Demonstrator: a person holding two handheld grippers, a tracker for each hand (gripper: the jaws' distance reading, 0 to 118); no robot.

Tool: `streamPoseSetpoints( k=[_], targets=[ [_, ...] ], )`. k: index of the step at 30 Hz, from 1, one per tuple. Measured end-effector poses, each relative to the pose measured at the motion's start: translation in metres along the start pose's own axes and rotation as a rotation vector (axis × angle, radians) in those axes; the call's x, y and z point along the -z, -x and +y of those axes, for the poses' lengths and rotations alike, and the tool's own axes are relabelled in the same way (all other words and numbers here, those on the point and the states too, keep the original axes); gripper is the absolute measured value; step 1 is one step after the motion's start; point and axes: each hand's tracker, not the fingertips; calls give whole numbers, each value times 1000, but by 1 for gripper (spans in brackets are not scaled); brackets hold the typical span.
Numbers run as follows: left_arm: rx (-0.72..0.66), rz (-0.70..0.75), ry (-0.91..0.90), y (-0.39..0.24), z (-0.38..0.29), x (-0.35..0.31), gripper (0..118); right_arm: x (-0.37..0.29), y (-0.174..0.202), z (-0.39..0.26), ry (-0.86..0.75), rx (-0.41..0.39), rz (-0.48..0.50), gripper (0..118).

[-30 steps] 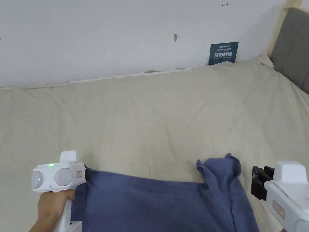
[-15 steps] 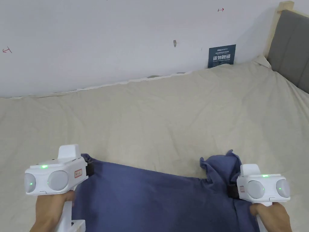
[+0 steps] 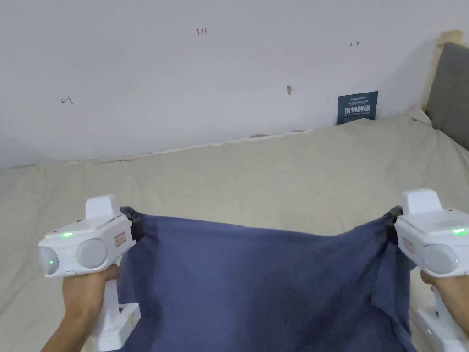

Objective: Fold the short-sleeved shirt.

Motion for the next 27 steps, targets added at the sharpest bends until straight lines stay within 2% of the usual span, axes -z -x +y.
streamPoseSetpoints(
  k=[7,13,15,22,27],
  targets=[
    [23,91,-226,15,106,-64,3,-64,6,137,-325,5,7,8],
    [7,159,-343,25,192,-93,3,-75,6,230,-513,13,16,8],
    [4,171,-378,29,215,-95,3,-79,4,259,-556,32,48,8],
    [-38,165,-455,40,250,-76,3,-60,-3,307,-620,56,73,8],
    [-36,156,-437,40,226,-32,3,-32,4,290,-593,30,77,8]
  ],
)
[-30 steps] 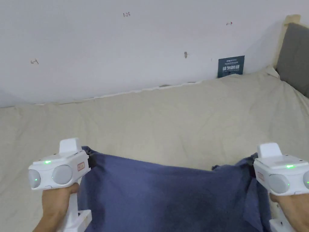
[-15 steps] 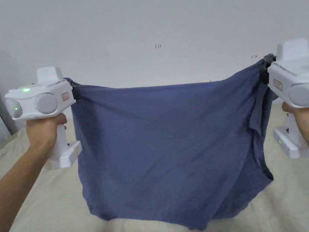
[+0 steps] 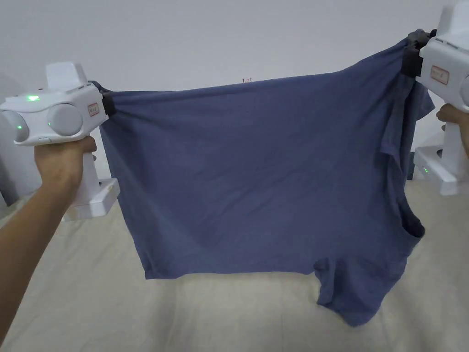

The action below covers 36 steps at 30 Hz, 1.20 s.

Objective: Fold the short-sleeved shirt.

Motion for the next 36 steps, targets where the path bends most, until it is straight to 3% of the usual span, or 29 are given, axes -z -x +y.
streamPoseSetpoints(
  k=[9,12,20,24,31,36],
  targets=[
    [60,-6,193,-10,-147,30,3,25,5,-138,241,-21,32,8],
    [55,-17,278,-6,-201,21,3,17,9,-194,339,-62,54,8],
    [52,-16,532,26,-327,-51,3,-82,21,-311,584,9,125,8],
    [50,1,647,43,-370,-109,3,-153,21,-344,674,97,140,8],
    [2,2,745,64,-404,-210,3,-255,3,-379,771,192,125,8],
    [5,6,804,75,-420,-263,3,-316,-10,-395,833,217,111,8]
  ],
)
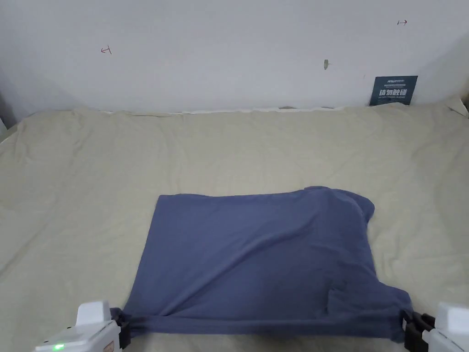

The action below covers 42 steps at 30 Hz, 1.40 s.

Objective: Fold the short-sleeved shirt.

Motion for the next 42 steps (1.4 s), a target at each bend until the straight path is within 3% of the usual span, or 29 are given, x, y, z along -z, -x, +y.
streamPoseSetpoints(
  k=[7,13,15,16,17,18,19,20,21,27,30,32,33,35,36,37,38,42],
  targets=[
    [19,27,59,6,-43,-11,3,-5,-2,-54,136,34,-27,8],
    [14,35,61,4,-36,-16,5,12,-4,-74,187,85,-54,8],
    [-12,28,66,2,-26,-26,24,8,-3,-62,185,72,-84,21],
    [-26,18,49,2,-21,-33,59,3,-4,-55,167,65,-82,35],
    [-41,-4,6,0,-13,-41,87,-15,13,-34,119,55,-65,46],
    [-47,-13,-48,-3,-5,-52,109,-23,16,-20,81,46,-59,64],
    [-51,-15,-120,-8,6,-65,118,-31,20,-6,30,36,-65,90],
    [-51,-16,-180,-12,15,-77,118,-40,24,6,-25,26,-68,108],
    [-35,-29,-235,-18,27,-89,118,-53,30,26,-104,19,-65,116],
    [53,-38,-552,-57,77,-155,118,-116,66,91,-428,-52,-67,115],
    [86,-15,-660,-73,84,-174,115,-137,80,103,-537,-77,-99,115],
    [101,0,-691,-81,85,-179,99,-146,90,105,-589,-98,-125,113],
    [108,4,-707,-84,84,-181,86,-149,91,104,-609,-108,-134,109],
    [114,0,-733,-89,80,-181,39,-155,98,102,-639,-128,-154,81],
    [125,-10,-737,-91,77,-182,16,-157,102,101,-648,-138,-159,61],
    [133,-19,-742,-92,75,-182,0,-155,100,100,-647,-141,-160,23],
    [141,-40,-734,-93,74,-182,0,-156,101,99,-645,-142,-159,2],
    [132,-74,-707,-91,68,-183,0,-155,102,95,-641,-168,-156,1]
  ],
)
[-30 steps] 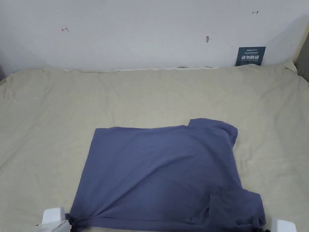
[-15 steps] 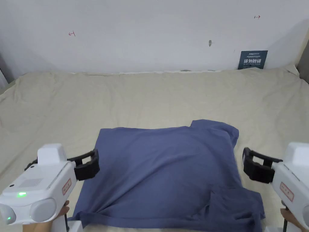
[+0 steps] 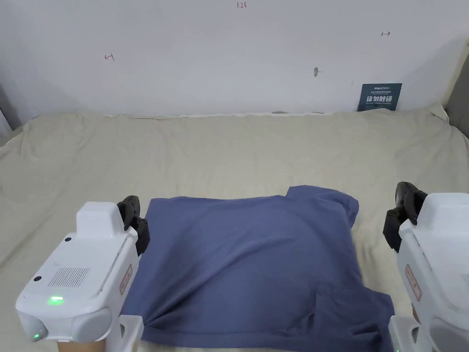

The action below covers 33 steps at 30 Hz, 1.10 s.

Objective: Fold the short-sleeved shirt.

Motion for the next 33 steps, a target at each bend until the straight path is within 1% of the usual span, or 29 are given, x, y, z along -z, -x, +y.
streamPoseSetpoints(
  k=[3,6,13,14,15,17,18,19,20,21,22,23,24,25,27,28,29,30,31,33],
  targets=[
    [-4,9,58,7,-7,2,0,1,0,-4,7,6,-2,1],
    [-18,13,199,20,-22,8,0,0,-3,-7,22,26,7,1],
    [-109,8,492,61,-84,15,0,8,-3,-22,76,35,21,1],
    [-121,13,530,66,-92,16,1,9,-3,-24,84,37,23,1],
    [-145,14,566,70,-103,18,6,10,-2,-27,93,38,23,1],
    [-162,20,654,75,-121,23,37,12,0,-31,110,36,26,1],
    [-171,20,687,76,-131,26,57,13,1,-33,119,34,28,1],
    [-171,22,725,77,-139,30,85,14,2,-35,126,33,30,1],
    [-179,31,754,77,-148,33,104,15,2,-37,136,32,33,1],
    [-192,48,770,78,-156,36,114,16,3,-39,145,33,37,1],
    [-190,57,777,78,-161,38,113,18,3,-40,150,33,37,1],
    [-189,58,766,77,-166,39,109,17,4,-42,157,31,36,1],
    [-183,62,768,76,-171,42,100,19,4,-44,166,29,36,1],
    [-167,60,781,75,-174,42,79,22,4,-45,176,29,36,1],
    [-133,40,816,72,-180,48,32,23,3,-49,190,29,36,1],
    [-121,27,824,70,-184,50,16,24,3,-51,198,29,35,2],
    [-116,11,824,71,-188,51,13,25,2,-54,207,30,34,1],
    [-123,6,818,70,-189,50,13,26,1,-56,221,32,33,1],
    [-132,15,812,70,-188,49,5,26,-1,-63,247,37,32,2],
    [-176,20,790,70,-181,43,4,28,-6,-80,326,47,31,3]
  ],
)
